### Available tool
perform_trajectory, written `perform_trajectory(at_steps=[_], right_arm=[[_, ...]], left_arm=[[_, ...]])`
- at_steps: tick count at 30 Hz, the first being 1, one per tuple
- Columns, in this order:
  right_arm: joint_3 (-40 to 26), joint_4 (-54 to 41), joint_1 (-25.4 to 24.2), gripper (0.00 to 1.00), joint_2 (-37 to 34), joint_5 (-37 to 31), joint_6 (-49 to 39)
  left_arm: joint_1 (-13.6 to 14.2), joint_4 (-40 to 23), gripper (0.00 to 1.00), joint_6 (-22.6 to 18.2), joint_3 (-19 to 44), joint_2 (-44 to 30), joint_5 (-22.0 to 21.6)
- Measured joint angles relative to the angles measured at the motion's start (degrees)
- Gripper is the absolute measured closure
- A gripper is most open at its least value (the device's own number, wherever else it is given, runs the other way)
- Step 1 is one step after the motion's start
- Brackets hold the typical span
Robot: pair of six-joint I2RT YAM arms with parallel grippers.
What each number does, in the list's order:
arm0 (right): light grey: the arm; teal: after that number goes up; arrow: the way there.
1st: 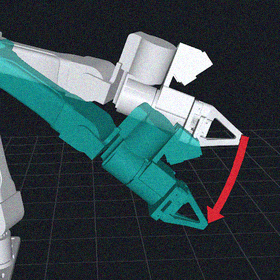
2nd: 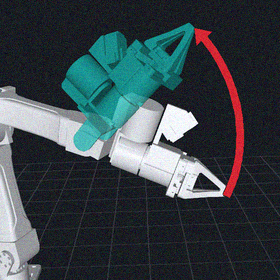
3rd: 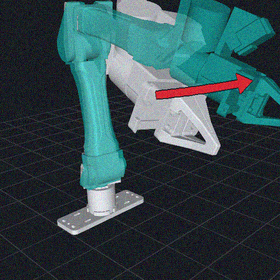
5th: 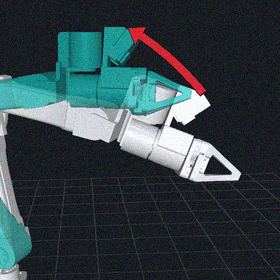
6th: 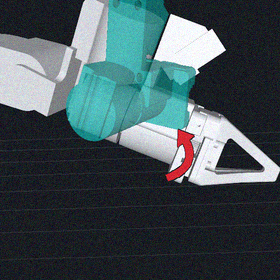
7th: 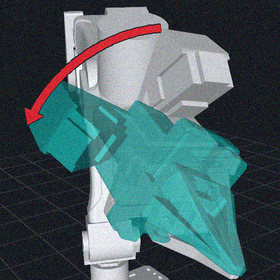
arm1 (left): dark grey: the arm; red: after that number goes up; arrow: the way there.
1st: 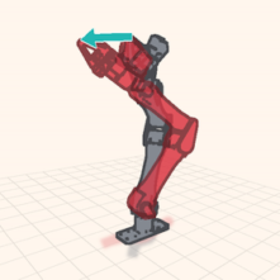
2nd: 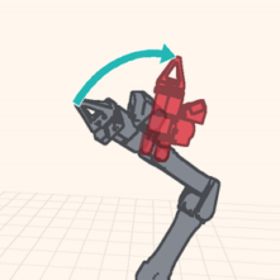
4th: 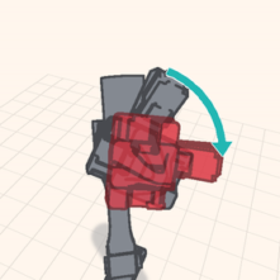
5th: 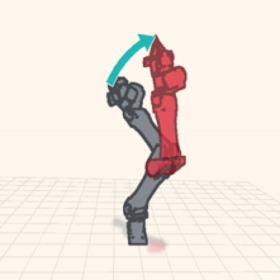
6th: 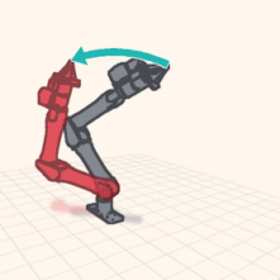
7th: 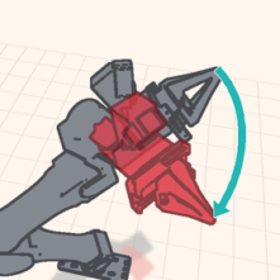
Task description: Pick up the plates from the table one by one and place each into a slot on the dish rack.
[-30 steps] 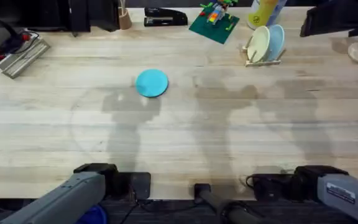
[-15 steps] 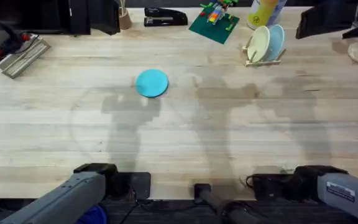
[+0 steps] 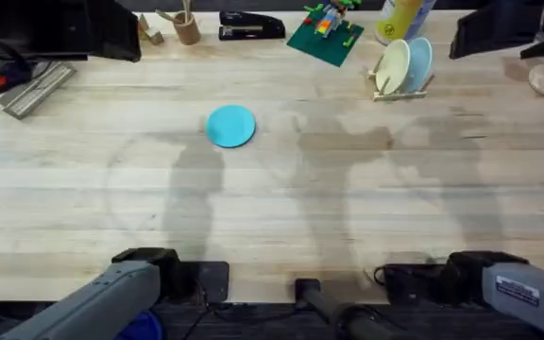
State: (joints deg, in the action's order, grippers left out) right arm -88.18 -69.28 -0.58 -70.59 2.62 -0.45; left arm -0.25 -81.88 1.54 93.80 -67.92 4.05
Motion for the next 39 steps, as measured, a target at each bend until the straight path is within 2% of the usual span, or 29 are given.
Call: perform_trajectory(at_steps=[3, 8, 17, 24, 30, 39], right_arm=[[0.00, 0.02, 0.00, 0.007, 0.00, 0.01, 0.00], [-0.04, 0.00, 0.00, 0.007, 0.01, -0.01, 0.00], [-0.07, 0.01, 0.00, 0.007, 0.00, 0.01, 0.00], [-0.07, 0.01, 0.01, 0.007, 0.01, 0.01, 0.00], [-0.07, 0.00, 0.00, 0.009, 0.00, 0.01, 0.00], [-0.07, 0.02, 0.00, 0.007, 0.00, 0.01, 0.04]], left_arm=[[-0.68, -0.21, 0.958, 0.46, 0.00, -0.02, 2.15], [-5.06, -2.10, 0.958, -0.77, 0.02, -1.87, 9.29], [-13.40, -5.55, 0.958, -9.04, 0.02, -11.75, 25.56], [-16.58, -6.79, 0.958, -15.66, 0.02, -19.68, 36.19], [-16.79, -7.50, 0.957, -20.68, 0.02, -26.22, 39.91], [-16.79, -6.17, 0.958, -25.02, 0.02, -31.38, 41.51]])
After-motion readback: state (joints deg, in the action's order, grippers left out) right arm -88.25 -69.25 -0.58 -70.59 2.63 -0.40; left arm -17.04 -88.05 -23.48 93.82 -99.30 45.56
